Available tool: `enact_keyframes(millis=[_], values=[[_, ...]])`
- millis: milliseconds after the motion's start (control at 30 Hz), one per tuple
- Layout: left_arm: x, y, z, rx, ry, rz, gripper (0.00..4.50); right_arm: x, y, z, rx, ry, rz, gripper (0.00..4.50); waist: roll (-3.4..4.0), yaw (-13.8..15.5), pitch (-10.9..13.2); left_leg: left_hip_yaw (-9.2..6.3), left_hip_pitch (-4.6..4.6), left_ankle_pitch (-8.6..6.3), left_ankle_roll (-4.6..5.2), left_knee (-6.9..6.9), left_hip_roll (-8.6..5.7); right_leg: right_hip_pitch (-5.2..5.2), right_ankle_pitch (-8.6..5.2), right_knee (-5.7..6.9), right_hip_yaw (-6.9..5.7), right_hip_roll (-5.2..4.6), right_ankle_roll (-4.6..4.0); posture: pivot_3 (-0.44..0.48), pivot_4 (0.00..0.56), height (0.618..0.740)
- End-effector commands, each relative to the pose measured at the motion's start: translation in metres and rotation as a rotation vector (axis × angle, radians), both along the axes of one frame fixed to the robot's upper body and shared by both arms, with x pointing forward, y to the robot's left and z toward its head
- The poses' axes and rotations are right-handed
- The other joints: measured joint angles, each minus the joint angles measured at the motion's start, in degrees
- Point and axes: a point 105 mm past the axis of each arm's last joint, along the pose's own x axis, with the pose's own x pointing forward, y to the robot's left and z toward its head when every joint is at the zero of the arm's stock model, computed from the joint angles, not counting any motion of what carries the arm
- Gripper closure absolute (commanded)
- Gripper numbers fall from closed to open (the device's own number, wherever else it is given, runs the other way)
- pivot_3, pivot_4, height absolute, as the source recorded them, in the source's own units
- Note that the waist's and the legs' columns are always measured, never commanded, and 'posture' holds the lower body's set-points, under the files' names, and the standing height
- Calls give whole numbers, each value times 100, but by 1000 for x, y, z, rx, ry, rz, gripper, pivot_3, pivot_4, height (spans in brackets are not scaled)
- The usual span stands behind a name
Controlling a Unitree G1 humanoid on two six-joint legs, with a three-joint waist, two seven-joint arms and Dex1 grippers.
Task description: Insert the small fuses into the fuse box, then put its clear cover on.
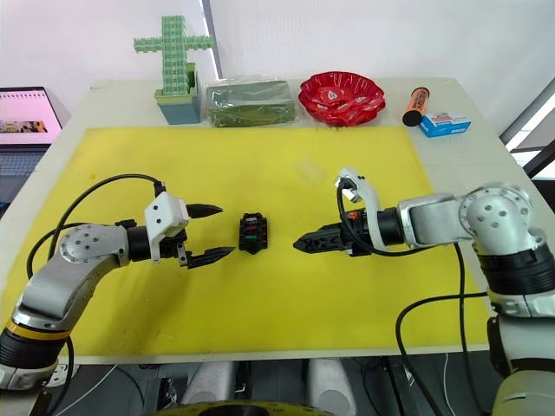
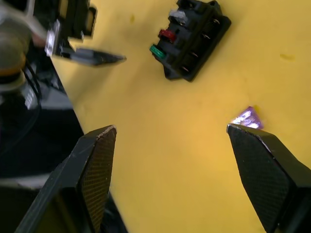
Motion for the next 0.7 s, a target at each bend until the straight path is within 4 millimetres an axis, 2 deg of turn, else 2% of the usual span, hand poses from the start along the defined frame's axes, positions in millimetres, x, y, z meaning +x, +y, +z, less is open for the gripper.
enact_keyframes(millis=[33, 300, 700], values=[[0, -1, 11, 10, -54, -23, 0, 15, -5, -1, -30, -46, 71, 619, -1, -16, 0, 1, 0, 0, 0, 0, 0, 0, 0, -1, 1, -2, 0, 0, 150, 740], [-2, -3, 10, 8, -49, -26, 0, 37, -8, -20, -15, 8, 84, 619, -1, -12, 0, 4, 0, 0, 0, -1, -2, -3, 10, 2, 2, -1, 18, 0, 150, 740], [-11, -7, 14, -8, -19, -98, 0, 37, 3, -27, 70, 134, 115, 619, -1, -15, 0, 4, 0, 0, 0, 0, -3, -3, 11, 6, 0, -3, 19, 0, 150, 740]])
